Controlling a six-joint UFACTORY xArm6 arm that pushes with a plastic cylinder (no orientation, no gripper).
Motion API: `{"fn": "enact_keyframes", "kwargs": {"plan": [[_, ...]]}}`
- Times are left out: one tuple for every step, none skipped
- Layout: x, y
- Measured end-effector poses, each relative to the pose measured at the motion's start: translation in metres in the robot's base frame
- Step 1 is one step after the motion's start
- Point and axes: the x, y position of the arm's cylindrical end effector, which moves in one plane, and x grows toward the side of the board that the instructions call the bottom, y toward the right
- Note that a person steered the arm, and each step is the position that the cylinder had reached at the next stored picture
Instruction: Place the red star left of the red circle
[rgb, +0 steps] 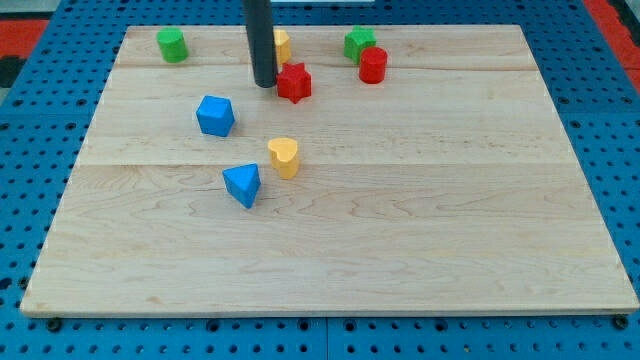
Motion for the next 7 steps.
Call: {"fn": "enact_keyframes", "kwargs": {"plan": [[0.008, 0.033], [0.026, 0.057], [0.054, 0.064], [0.068, 0.074], [0.048, 0.087], [0.011, 0.087], [0.014, 0.079]]}}
